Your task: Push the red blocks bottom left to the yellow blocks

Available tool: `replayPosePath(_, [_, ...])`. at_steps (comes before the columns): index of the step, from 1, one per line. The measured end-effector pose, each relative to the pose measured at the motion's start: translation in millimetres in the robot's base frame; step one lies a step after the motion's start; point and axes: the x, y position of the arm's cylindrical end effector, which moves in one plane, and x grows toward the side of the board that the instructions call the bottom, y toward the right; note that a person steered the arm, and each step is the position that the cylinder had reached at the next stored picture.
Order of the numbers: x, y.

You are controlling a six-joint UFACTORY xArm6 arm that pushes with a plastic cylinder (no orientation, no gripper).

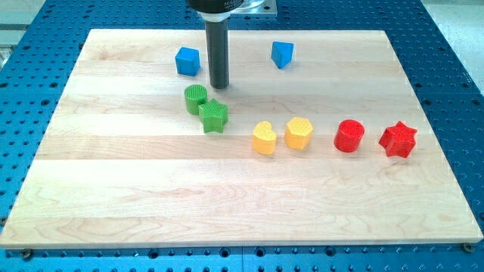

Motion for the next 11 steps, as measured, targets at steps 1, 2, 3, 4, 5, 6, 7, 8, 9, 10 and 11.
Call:
replayPosePath(1, [12, -30])
replayPosePath(2, [37, 8])
replayPosePath(3, [27, 117])
replayPosePath(4, [55, 262])
replayPosePath(5, [82, 379])
replayPosePath(6, [111, 372])
replayPosePath(7, [143, 343])
replayPosePath(8, [160, 294])
replayPosePath(9, [160, 245])
replayPosePath(10, [160, 293])
replayPosePath(11, [162, 299])
